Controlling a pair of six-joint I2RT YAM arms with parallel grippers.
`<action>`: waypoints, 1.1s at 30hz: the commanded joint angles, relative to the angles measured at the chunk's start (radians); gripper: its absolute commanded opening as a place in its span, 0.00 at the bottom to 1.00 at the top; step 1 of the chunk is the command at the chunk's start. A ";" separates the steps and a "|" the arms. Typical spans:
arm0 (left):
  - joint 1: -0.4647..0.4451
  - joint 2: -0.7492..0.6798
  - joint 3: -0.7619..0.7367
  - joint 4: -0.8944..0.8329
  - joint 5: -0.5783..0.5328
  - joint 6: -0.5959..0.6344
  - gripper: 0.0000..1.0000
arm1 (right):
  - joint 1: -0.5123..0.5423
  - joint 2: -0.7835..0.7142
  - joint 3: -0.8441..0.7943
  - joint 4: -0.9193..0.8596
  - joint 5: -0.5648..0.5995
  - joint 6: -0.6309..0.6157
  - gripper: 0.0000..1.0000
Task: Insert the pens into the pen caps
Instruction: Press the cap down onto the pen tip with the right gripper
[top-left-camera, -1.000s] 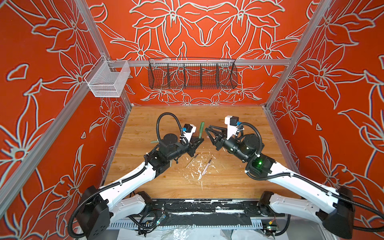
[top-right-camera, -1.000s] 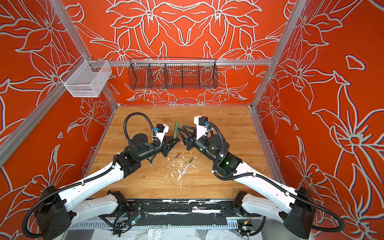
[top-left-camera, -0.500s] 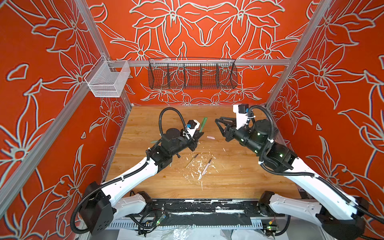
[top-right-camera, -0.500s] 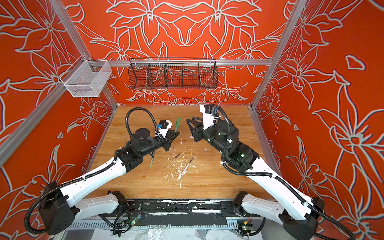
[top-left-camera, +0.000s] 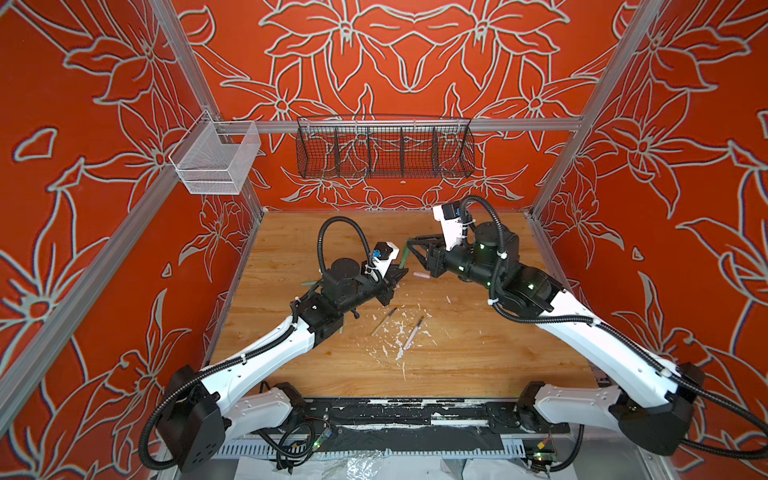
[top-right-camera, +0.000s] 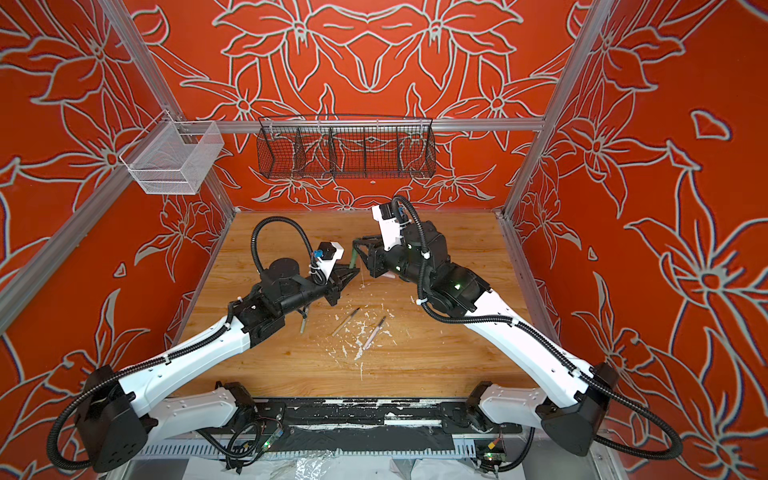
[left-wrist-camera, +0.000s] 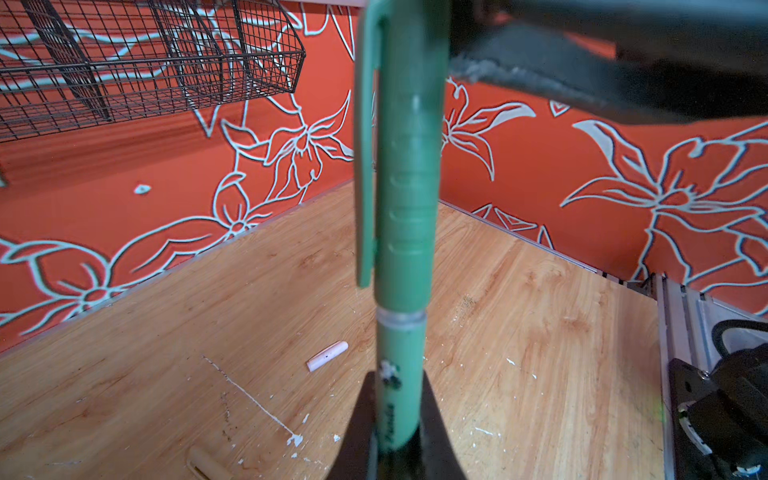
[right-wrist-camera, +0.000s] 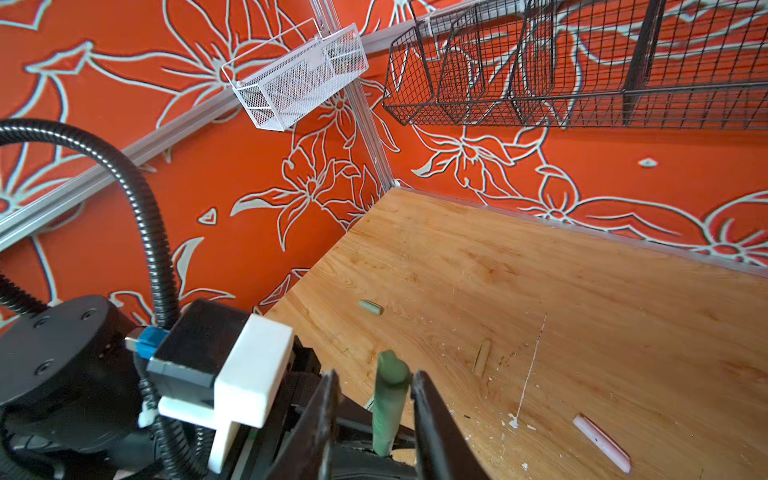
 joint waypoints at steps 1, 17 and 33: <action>-0.004 -0.018 -0.002 0.014 0.020 -0.004 0.00 | -0.002 0.007 0.001 0.057 -0.035 0.030 0.30; -0.004 -0.036 -0.011 0.029 0.015 -0.005 0.00 | -0.002 0.027 -0.048 0.121 0.000 0.098 0.21; -0.003 -0.062 0.122 0.008 -0.054 -0.081 0.00 | 0.001 0.018 -0.196 0.296 -0.167 0.130 0.00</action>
